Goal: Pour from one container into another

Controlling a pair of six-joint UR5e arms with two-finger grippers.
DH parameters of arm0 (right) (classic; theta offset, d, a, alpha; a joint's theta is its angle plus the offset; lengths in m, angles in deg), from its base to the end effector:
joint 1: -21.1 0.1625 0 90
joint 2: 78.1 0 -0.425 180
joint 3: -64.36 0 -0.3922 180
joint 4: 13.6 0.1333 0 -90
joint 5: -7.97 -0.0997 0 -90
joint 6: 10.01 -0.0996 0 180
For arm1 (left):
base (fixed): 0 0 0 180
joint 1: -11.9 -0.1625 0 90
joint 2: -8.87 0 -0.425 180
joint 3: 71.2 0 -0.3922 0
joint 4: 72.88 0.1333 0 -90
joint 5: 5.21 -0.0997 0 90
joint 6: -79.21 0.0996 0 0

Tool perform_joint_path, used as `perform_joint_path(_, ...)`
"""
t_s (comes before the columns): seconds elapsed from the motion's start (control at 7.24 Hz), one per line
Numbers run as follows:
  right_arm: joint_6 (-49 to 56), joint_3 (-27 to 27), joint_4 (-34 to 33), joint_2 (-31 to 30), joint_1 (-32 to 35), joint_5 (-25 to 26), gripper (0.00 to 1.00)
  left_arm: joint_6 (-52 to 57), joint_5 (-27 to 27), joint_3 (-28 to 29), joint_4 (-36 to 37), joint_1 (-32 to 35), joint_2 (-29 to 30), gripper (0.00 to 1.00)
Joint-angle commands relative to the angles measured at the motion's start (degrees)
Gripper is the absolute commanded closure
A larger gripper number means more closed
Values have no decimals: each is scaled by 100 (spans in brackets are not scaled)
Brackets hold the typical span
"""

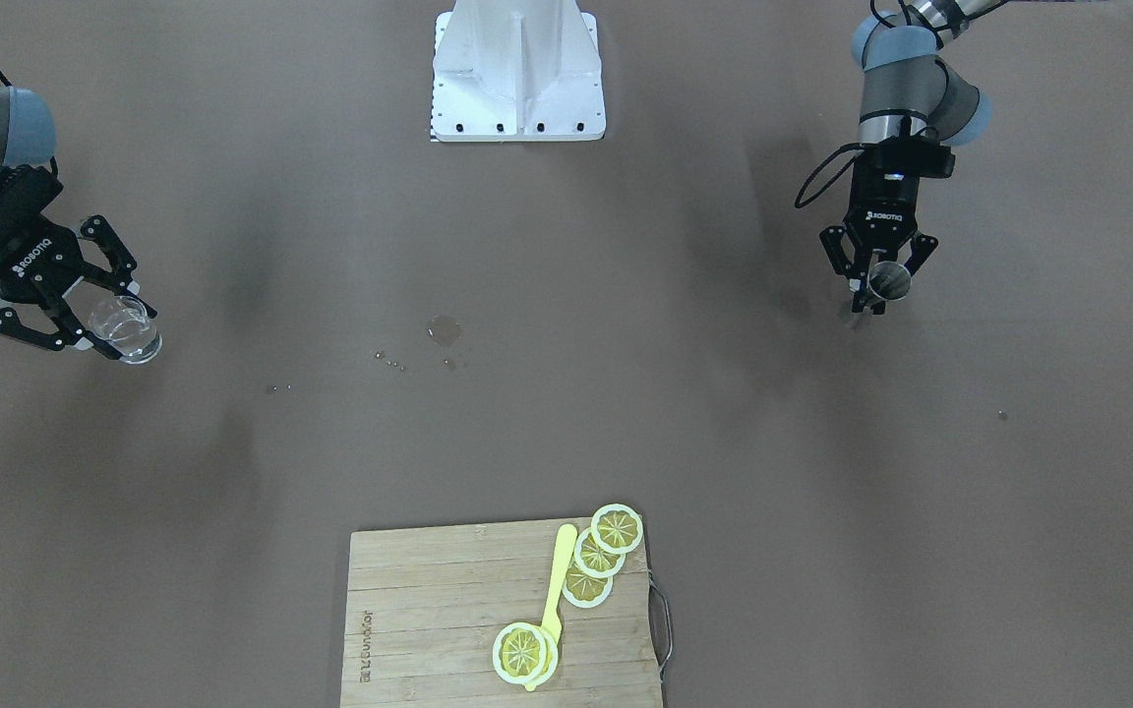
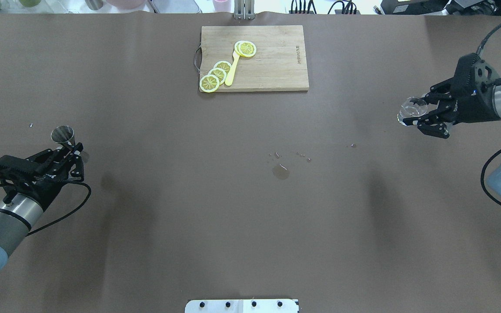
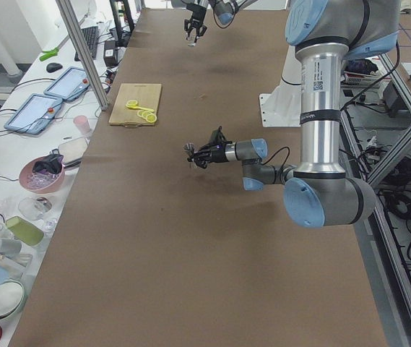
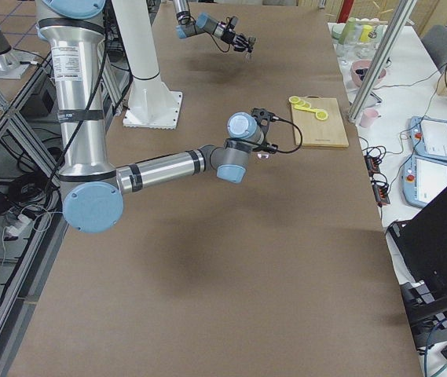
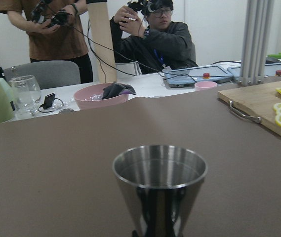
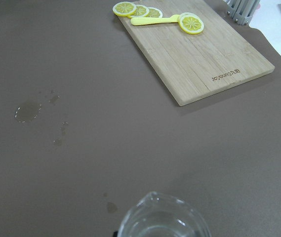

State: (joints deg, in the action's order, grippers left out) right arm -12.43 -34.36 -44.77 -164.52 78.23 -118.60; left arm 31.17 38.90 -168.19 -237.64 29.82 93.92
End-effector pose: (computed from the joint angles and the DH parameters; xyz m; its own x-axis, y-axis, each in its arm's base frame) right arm -0.2188 -0.4749 0.4346 0.3757 -0.8971 0.2325 0.1598 0.3098 0.9373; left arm 0.3609 -0.3320 0.4907 0.7495 0.2467 -0.6143 0.5086 0.3795 0.7729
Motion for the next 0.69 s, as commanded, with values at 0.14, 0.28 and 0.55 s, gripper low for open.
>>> perform_joint_path(0.14, -22, -34, -346, 178, -166, -106, 100, 853, 983, -163, -29, 256, 529, 100)
perform_joint_path(0.28, -40, -34, -398, 248, -262, -35, 100, 1275, 1359, -163, -90, 360, 731, 100)
perform_joint_path(0.55, -40, -34, -416, 310, -316, -61, 100, 1987, 2247, -154, -47, 580, 1118, 100)
